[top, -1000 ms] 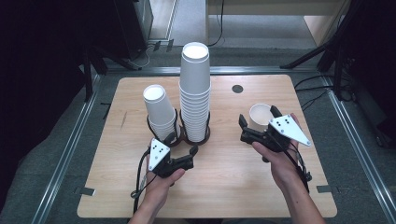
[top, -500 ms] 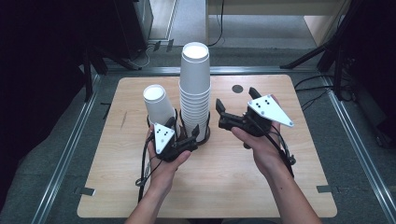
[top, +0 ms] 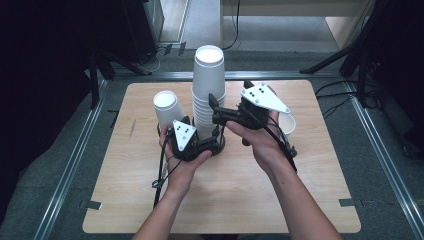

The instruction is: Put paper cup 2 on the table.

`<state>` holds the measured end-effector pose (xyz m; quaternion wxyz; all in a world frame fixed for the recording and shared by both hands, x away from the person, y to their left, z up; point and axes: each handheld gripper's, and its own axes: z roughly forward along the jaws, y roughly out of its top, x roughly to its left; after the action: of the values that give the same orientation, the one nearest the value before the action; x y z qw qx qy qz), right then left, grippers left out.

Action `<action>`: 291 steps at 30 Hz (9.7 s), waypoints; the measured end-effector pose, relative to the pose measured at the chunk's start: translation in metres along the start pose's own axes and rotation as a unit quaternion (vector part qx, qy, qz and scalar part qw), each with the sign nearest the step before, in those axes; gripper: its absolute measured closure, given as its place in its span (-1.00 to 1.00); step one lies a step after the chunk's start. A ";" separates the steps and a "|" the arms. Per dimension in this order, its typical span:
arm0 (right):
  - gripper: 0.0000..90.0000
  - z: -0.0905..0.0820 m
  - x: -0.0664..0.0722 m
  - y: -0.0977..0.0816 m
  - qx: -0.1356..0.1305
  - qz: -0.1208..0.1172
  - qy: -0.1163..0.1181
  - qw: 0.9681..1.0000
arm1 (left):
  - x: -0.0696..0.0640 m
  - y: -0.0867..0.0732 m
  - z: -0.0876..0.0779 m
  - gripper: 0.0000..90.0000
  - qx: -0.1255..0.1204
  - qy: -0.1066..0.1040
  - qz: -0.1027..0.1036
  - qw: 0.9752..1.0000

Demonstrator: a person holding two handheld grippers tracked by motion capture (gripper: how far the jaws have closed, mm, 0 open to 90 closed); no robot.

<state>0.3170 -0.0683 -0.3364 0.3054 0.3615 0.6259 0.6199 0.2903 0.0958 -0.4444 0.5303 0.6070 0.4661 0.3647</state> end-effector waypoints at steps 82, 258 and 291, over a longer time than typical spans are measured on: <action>-0.74 0.055 0.015 0.005 0.019 0.021 0.020 0.999 | 0.002 0.005 0.018 -0.79 -0.010 -0.002 0.011 1.000; -0.64 -0.074 -0.040 -0.060 -0.006 -0.092 -0.122 0.988 | 0.001 0.013 -0.054 -1.00 -0.025 -0.079 -0.002 0.997; -0.64 -0.089 -0.008 -0.173 0.059 -0.211 -0.119 0.968 | 0.003 -0.029 -0.076 -1.00 0.046 -0.120 -0.021 0.991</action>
<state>0.2345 -0.1198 -0.5049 0.4795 0.3096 0.6831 0.4557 0.2148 0.1220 -0.4603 0.5615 0.6602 0.4283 0.2559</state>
